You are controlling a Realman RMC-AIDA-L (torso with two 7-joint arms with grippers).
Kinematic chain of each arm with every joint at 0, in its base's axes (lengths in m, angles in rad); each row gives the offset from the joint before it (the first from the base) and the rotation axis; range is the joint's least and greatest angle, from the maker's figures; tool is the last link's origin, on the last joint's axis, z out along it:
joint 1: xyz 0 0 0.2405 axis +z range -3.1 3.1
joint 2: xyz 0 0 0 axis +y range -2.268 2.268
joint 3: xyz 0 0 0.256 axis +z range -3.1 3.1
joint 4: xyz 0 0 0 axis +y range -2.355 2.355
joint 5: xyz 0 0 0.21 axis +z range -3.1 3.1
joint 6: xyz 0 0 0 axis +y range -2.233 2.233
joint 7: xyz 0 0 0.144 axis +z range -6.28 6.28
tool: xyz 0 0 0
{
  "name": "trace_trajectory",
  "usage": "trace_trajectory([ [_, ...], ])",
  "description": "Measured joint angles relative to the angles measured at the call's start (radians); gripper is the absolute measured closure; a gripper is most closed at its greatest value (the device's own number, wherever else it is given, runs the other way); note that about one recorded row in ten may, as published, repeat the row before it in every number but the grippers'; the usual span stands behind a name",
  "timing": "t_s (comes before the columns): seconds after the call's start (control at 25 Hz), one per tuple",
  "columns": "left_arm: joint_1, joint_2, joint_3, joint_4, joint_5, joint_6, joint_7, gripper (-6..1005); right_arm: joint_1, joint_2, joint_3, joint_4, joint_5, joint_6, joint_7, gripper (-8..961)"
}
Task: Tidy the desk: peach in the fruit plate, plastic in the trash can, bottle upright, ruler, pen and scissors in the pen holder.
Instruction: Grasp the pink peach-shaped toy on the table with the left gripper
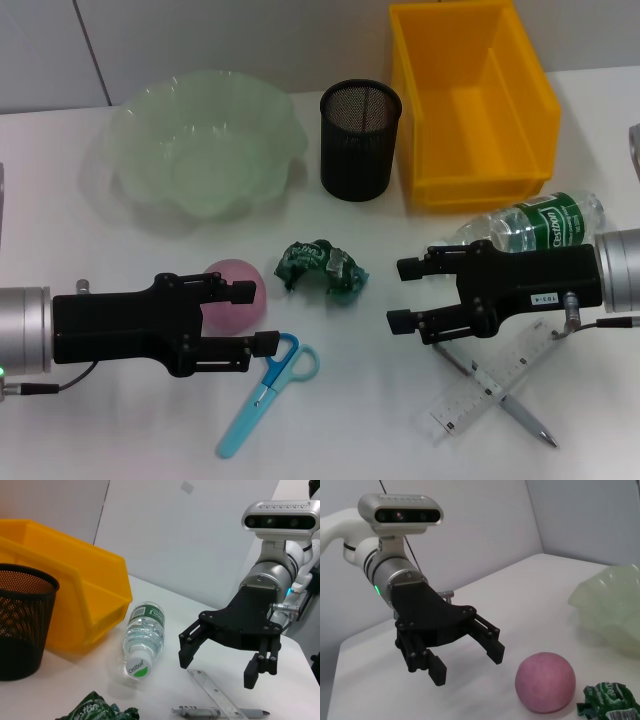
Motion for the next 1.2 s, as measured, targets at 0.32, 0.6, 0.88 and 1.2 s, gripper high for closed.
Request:
trace_trajectory([
  [0.32, 0.001, 0.0, 0.0, 0.0, 0.0, 0.0, 0.001, 231, 0.0, 0.001, -0.002, 0.002, -0.002, 0.0, 0.0, 140],
  [0.6, 0.001, 0.0, -0.002, 0.0, 0.0, -0.009, 0.008, 244, 0.0, 0.001, -0.003, 0.002, -0.002, 0.004, 0.0, 139],
  [0.88, 0.009, -0.006, -0.002, 0.053, -0.001, -0.178, 0.075, 257, 0.0, 0.001, -0.001, -0.002, -0.002, 0.003, 0.0, 139],
  [1.2, -0.007, -0.018, 0.006, 0.044, 0.063, -0.277, 0.107, 272, 0.0, 0.001, 0.003, -0.003, -0.002, 0.001, 0.002, 140],
])
